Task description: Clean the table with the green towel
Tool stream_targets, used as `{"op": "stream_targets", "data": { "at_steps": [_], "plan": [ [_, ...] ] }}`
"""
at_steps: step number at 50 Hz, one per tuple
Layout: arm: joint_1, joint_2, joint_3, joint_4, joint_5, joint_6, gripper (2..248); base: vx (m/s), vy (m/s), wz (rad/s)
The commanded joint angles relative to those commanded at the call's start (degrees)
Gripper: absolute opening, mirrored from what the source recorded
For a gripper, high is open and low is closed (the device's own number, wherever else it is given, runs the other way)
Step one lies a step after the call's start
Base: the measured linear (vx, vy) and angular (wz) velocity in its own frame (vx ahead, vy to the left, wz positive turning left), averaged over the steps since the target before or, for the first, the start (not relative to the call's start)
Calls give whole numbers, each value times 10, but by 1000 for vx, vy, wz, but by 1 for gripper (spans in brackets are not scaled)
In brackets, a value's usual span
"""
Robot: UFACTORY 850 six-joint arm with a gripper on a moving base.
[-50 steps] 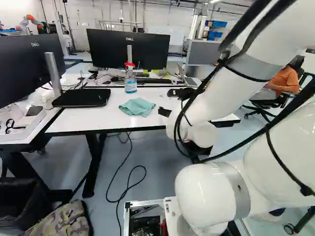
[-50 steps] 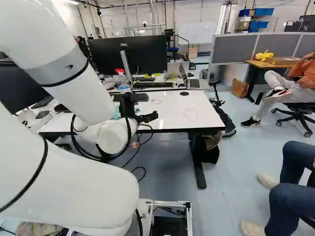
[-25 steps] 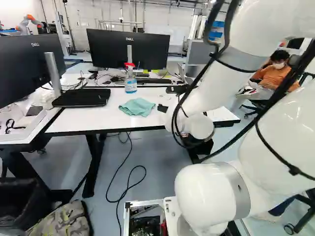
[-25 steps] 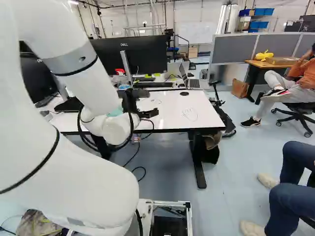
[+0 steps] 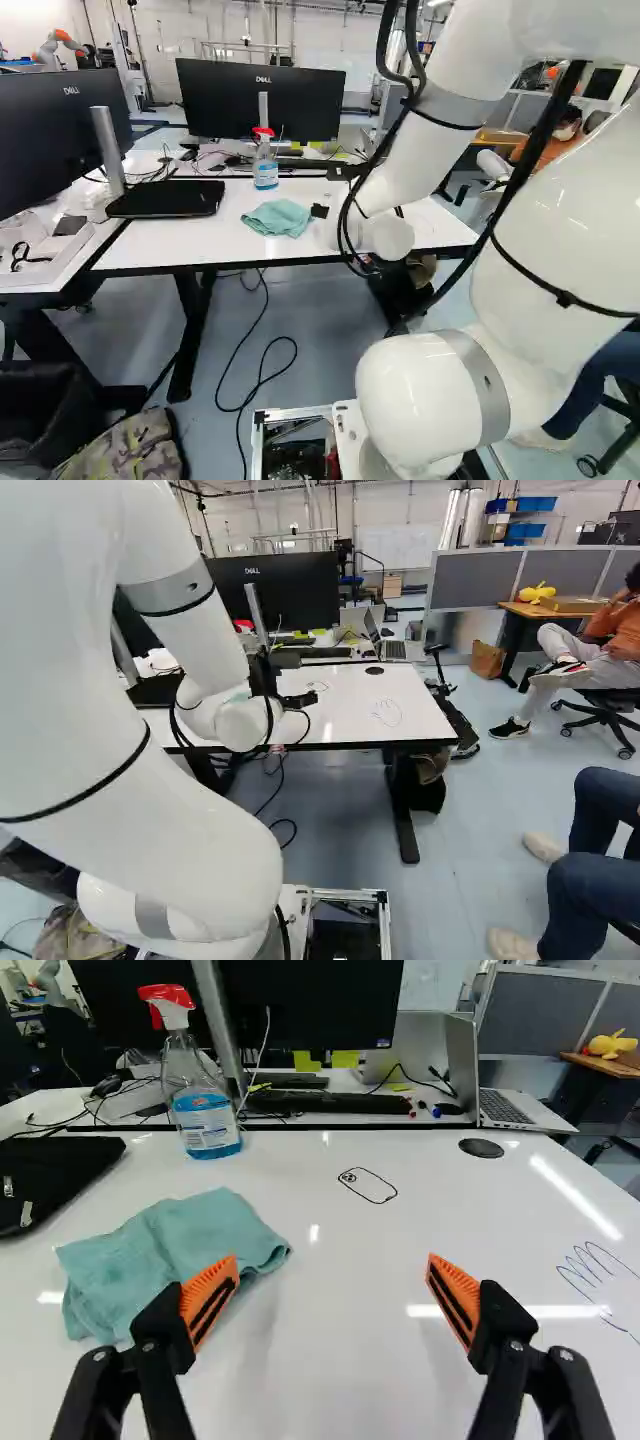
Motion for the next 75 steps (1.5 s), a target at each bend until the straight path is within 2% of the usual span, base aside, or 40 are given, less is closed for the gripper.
{"op": "stream_targets", "data": {
  "at_steps": [43, 54, 75],
  "plan": [
    [67, -98, -103, 0, -1, 0, 247, 0, 0, 0],
    [82, -112, -130, 0, -3, 0, 247, 0, 0, 0],
    [115, -129, -160, 0, -45, 0, 247, 0, 0, 0]
  ]
}}
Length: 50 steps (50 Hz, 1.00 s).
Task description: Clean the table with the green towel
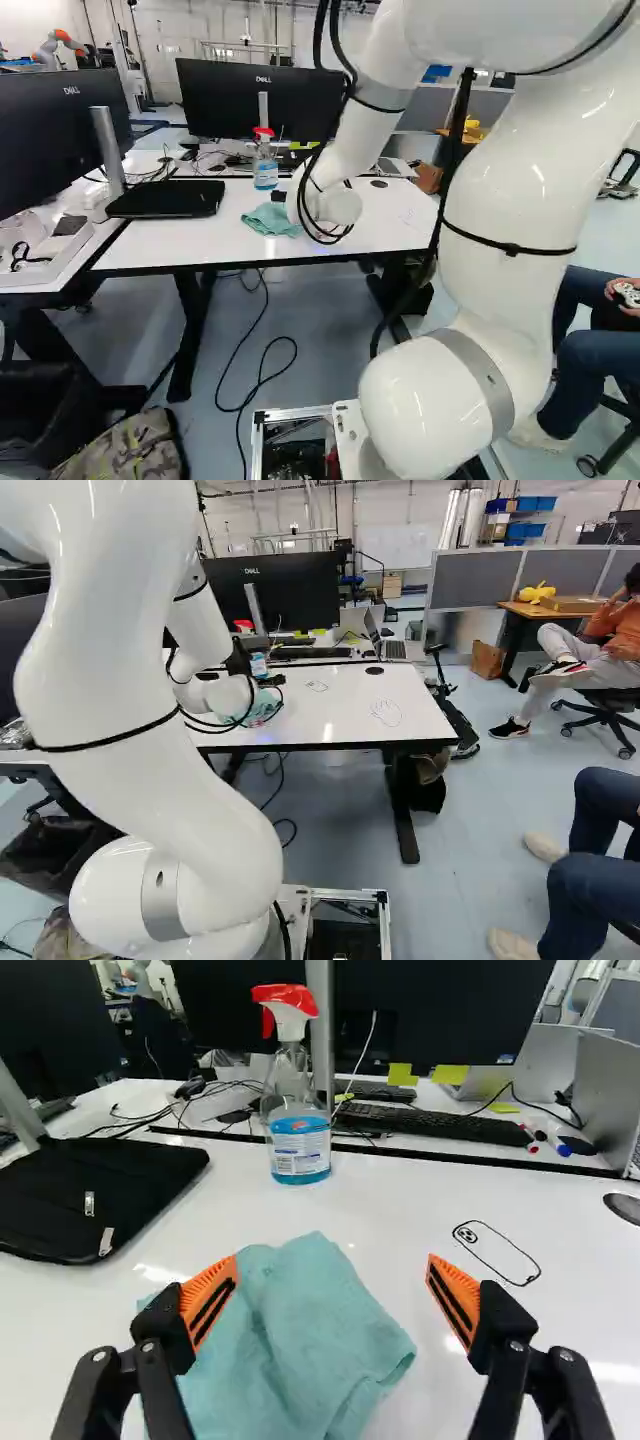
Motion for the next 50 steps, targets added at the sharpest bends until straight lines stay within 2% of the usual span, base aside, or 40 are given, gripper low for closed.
{"op": "stream_targets", "data": {
  "at_steps": [14, 50],
  "plan": [
    [13, -6, -7, 0, -35, 0, 247, 0, 0, 0],
    [8, -35, -41, 0, -113, 0, 247, 0, 0, 0]
  ]
}}
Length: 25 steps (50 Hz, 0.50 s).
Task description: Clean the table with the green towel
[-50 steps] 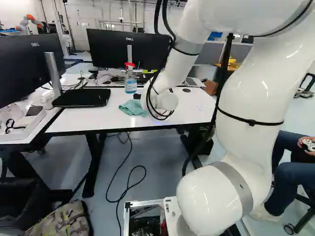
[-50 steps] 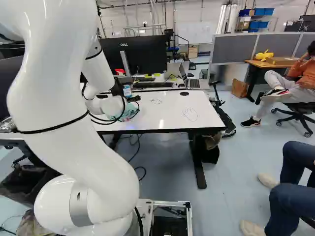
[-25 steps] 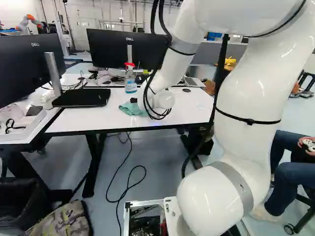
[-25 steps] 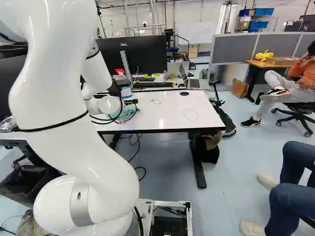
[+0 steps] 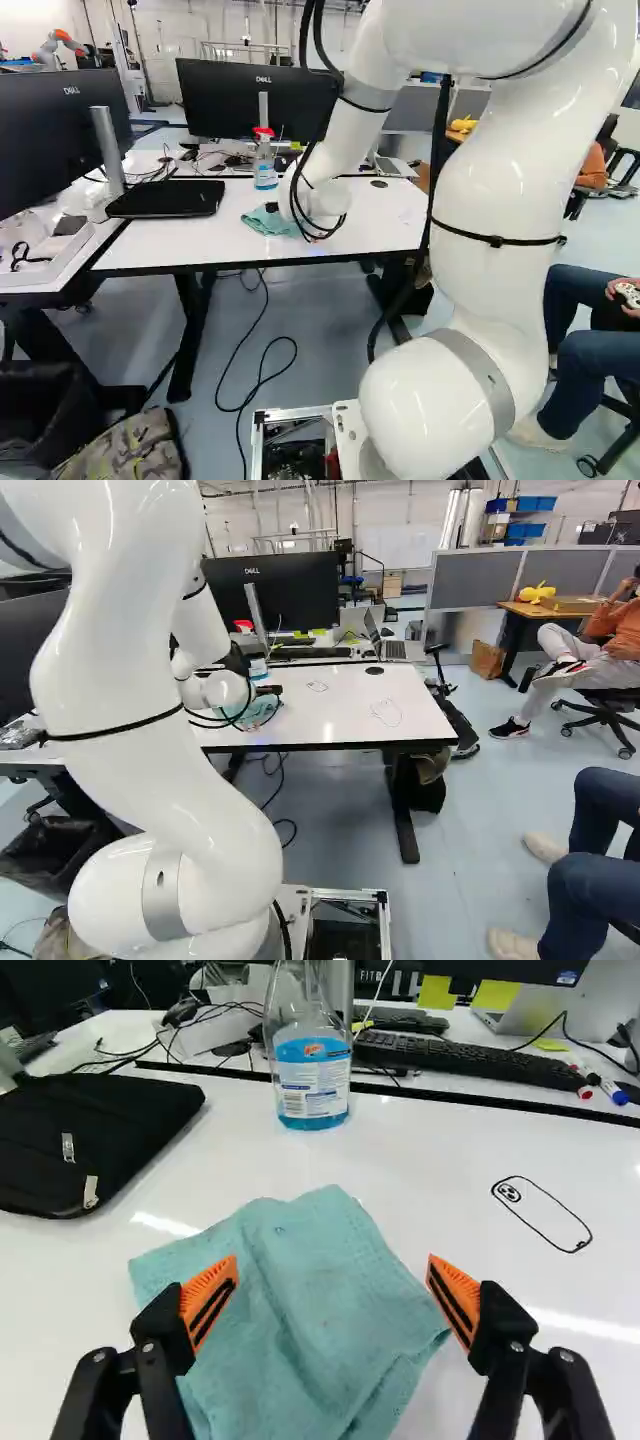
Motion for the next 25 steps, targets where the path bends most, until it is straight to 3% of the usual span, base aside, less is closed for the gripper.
{"op": "stream_targets", "data": {
  "at_steps": [25],
  "plan": [
    [8, -27, -33, -11, -21, 0, 247, 0, 0, 0]
  ]
}}
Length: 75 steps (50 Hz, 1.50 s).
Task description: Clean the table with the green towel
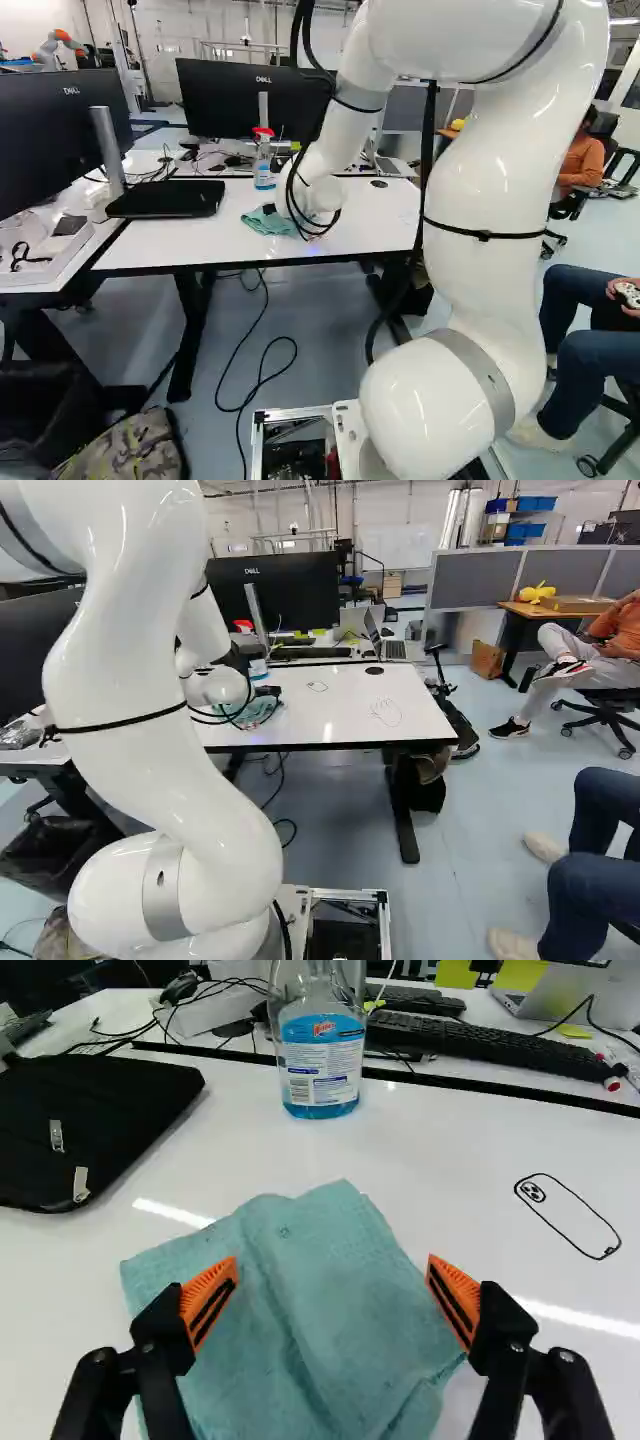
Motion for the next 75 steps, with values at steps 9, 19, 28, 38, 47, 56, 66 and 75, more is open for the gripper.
{"op": "stream_targets", "data": {
  "at_steps": [9, 19, 28, 38, 47, 56, 66, 75],
  "plan": [
    [6, -9, -11, 0, -11, 0, 247, 0, 0, 0],
    [8, -11, -13, 0, -28, 0, 247, 0, 0, 0],
    [8, -11, -13, 0, -32, 0, 247, 0, 0, 0],
    [8, -11, -13, 0, -32, 0, 247, 0, 0, 0],
    [8, -11, -13, 0, -32, 0, 186, 0, 0, 0],
    [8, -11, -13, 0, -32, 0, 114, 0, 0, 0],
    [8, -11, -13, 0, -32, 0, 78, 0, 0, 0],
    [8, -10, -13, 0, -32, 0, 43, 0, 0, 0]
  ]
}}
